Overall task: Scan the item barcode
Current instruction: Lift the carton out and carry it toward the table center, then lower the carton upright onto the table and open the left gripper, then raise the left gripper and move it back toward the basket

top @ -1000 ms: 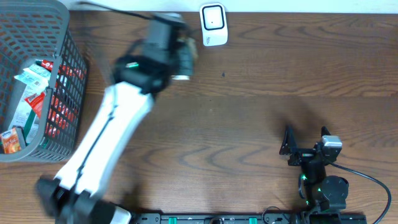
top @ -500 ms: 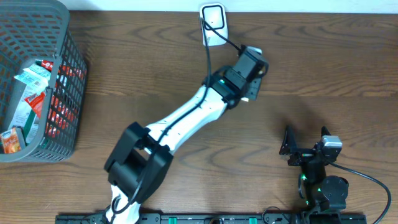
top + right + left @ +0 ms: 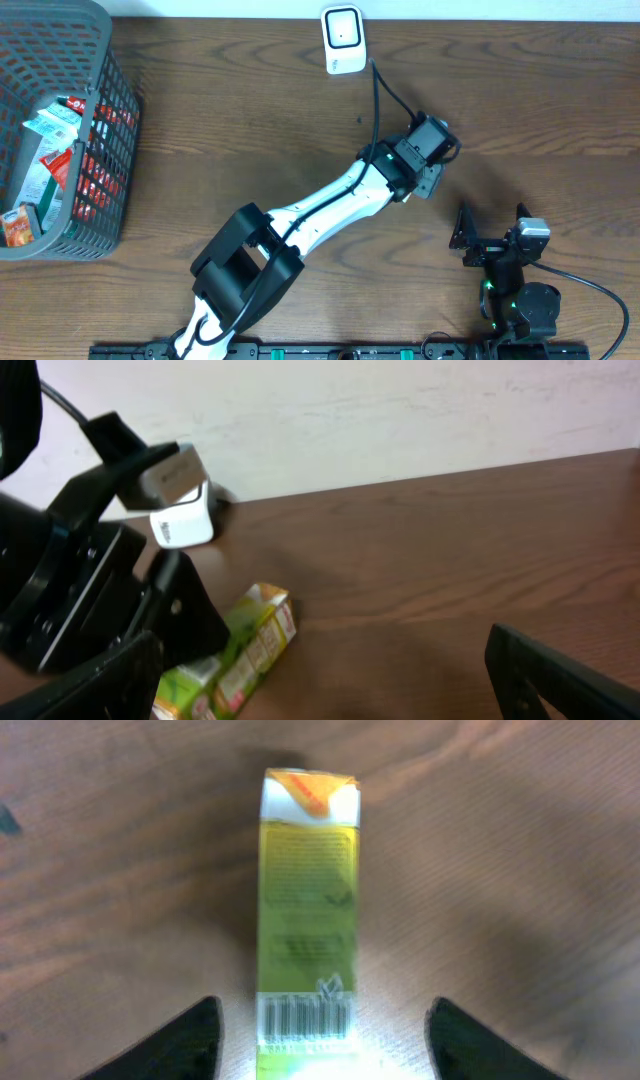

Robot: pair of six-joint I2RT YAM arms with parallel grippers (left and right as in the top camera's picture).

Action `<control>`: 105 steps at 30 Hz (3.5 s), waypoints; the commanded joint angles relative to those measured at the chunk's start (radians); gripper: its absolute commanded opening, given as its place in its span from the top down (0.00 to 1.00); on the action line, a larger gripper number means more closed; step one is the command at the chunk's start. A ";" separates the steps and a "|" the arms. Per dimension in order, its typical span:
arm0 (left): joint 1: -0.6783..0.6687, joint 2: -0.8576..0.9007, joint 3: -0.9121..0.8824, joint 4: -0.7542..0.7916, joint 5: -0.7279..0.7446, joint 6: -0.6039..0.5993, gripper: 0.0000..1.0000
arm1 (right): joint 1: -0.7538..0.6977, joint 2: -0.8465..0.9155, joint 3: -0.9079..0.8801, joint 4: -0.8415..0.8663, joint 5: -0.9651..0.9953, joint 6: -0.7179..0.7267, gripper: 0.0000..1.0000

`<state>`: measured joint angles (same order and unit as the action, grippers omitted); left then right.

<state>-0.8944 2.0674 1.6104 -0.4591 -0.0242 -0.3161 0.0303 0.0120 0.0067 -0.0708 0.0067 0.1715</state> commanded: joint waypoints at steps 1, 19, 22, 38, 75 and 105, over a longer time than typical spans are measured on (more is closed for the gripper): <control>0.006 0.010 0.013 -0.036 -0.002 0.000 0.24 | -0.004 -0.005 -0.002 -0.004 -0.005 -0.012 0.01; 0.073 0.061 0.013 -0.044 0.219 0.080 0.18 | -0.004 -0.005 -0.002 -0.004 -0.005 -0.012 0.01; 0.073 0.089 0.013 -0.017 0.219 0.079 0.18 | -0.004 -0.005 -0.001 -0.004 -0.005 -0.012 0.01; 0.066 0.119 0.013 0.039 0.219 0.025 0.44 | -0.004 -0.005 -0.001 -0.004 -0.005 -0.012 0.01; 0.053 0.084 0.019 0.174 0.240 -0.082 0.29 | -0.004 -0.005 -0.002 -0.004 -0.005 -0.012 0.01; 0.715 -0.283 0.019 -0.169 0.241 -0.029 0.08 | -0.004 -0.005 -0.002 -0.004 -0.005 -0.012 0.01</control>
<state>-0.1982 1.7859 1.6165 -0.6250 0.2188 -0.3622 0.0303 0.0120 0.0067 -0.0708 0.0071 0.1715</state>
